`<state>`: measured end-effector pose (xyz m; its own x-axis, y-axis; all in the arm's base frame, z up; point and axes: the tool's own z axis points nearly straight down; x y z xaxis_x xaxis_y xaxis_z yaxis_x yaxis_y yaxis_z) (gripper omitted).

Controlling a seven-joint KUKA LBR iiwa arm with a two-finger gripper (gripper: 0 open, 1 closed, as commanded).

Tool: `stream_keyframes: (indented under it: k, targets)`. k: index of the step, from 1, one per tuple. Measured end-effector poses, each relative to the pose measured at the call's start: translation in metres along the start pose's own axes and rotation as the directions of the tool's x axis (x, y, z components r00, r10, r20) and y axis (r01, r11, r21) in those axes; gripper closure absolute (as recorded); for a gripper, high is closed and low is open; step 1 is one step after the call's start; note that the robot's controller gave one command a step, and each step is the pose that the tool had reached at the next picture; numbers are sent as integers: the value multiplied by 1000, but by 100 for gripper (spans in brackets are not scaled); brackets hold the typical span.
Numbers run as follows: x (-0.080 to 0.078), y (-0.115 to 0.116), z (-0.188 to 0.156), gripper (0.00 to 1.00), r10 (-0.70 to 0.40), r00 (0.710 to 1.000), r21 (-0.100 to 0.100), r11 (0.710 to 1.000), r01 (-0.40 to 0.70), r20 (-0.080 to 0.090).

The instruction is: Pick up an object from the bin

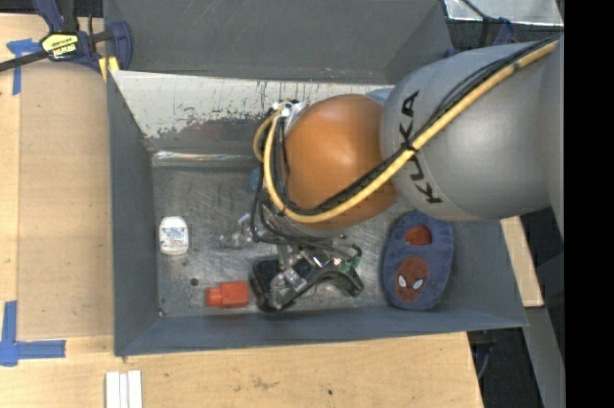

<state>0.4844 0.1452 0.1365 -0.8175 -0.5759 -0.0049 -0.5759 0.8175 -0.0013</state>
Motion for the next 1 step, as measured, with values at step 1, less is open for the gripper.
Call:
stream_keyframes:
  k: [1]
  targets:
    - [25,-39,55,0,-274,962,-4,962,274,15]
